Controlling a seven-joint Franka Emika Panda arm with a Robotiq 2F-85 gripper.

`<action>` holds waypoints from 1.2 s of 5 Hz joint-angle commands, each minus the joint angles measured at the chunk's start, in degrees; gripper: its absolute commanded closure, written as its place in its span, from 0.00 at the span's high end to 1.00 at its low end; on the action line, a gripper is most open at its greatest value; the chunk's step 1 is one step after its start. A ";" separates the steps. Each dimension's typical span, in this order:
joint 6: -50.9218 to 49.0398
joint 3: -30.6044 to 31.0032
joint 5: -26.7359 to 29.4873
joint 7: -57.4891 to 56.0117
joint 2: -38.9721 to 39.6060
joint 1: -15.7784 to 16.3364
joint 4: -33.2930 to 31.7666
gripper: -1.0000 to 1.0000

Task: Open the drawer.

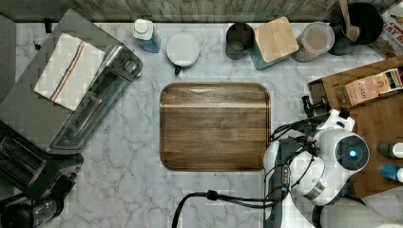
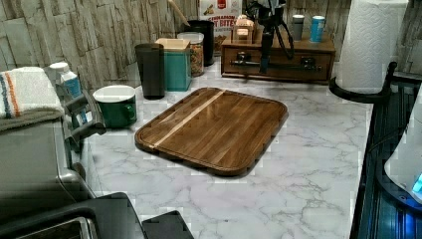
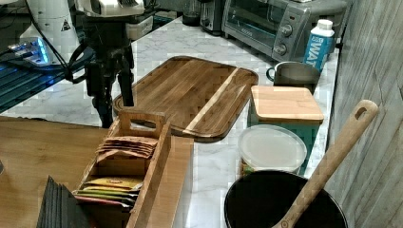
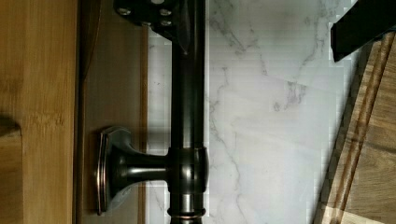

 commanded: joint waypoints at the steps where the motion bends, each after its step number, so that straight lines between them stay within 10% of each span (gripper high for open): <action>1: -4.51 -1.95 -5.67 13.10 -7.39 3.11 -4.23 1.00; 6: -7.85 8.07 -1.87 27.99 -21.27 13.84 -17.99 1.00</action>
